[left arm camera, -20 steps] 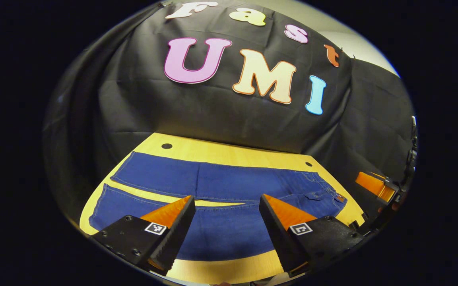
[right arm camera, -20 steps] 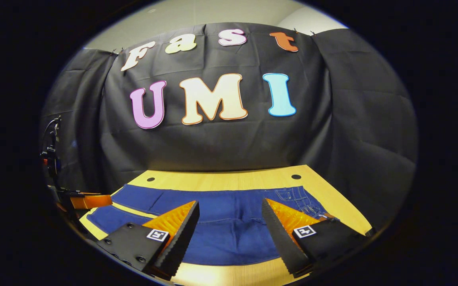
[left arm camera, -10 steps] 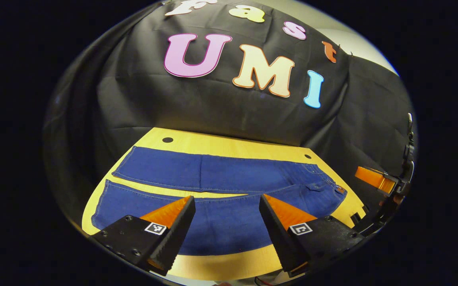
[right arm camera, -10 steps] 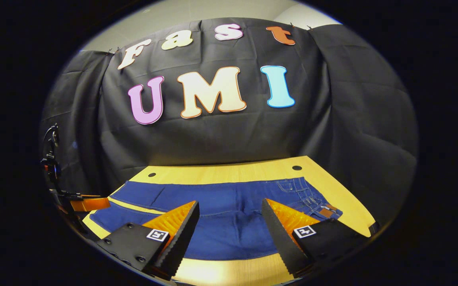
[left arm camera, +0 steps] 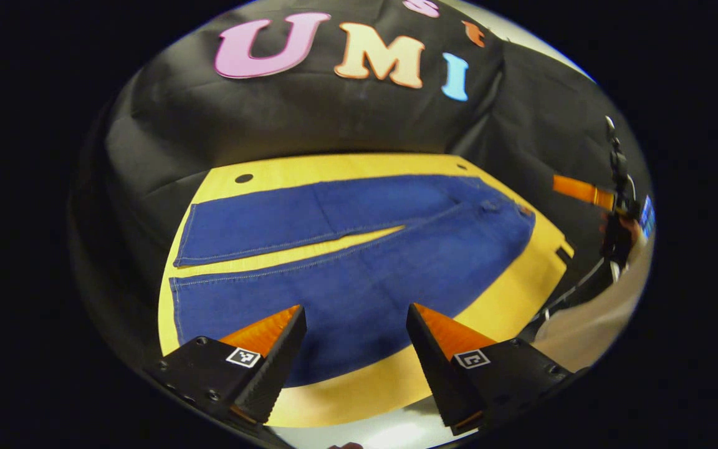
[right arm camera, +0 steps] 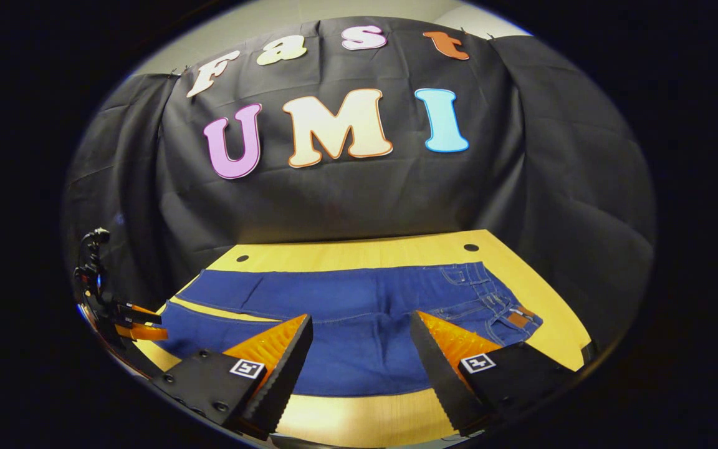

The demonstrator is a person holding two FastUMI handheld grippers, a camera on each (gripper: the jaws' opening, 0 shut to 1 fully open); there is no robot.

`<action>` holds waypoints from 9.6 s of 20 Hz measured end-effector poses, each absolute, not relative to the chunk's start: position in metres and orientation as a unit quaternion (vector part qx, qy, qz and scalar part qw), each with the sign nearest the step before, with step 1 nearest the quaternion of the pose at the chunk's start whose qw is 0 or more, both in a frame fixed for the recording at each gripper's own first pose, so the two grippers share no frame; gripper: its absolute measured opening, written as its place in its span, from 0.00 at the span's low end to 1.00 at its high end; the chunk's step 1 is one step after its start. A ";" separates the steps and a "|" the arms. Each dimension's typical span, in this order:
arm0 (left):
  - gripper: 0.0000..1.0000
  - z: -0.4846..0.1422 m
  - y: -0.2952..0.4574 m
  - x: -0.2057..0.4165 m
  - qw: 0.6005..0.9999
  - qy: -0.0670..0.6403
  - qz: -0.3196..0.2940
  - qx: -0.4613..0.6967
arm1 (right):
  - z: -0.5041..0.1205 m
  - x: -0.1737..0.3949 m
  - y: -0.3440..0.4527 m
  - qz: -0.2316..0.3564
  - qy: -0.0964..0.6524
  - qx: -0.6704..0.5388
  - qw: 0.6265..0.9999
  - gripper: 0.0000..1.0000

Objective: Grasp the waist and the cuffs of the jeans and fold them to make the two legs overlap; first hold the waist and fold one-third of the jeans toward the cuffs, then hold the cuffs and fold the remaining one-third in the same direction to finish folding.

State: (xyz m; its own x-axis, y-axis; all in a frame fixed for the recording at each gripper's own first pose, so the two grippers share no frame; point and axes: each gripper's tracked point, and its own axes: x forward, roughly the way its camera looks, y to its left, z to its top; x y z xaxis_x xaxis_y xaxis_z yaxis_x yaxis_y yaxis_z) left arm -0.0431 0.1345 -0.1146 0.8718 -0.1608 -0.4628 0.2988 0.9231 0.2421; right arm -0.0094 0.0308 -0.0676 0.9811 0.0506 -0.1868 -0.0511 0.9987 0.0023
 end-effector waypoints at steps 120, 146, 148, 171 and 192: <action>0.00 0.003 0.251 0.169 0.928 0.185 0.288 0.146 | -0.084 0.297 -0.089 -0.032 0.272 -0.224 0.935 0.02; 0.95 -0.008 0.179 0.179 0.950 0.110 0.256 0.144 | -0.112 0.278 -0.223 -0.096 0.276 -0.080 0.953 0.99; 0.95 -0.015 0.158 0.165 0.952 0.112 0.252 0.134 | -0.125 0.259 -0.247 -0.112 0.290 -0.049 0.949 0.99; 0.96 -0.027 0.093 0.072 0.949 0.071 0.300 0.058 | -0.188 0.252 -0.264 -0.069 0.306 0.107 0.944 0.41; 0.96 -0.042 0.142 0.061 0.973 0.078 0.216 0.025 | -0.061 0.200 -0.219 -0.119 0.179 0.064 0.975 0.03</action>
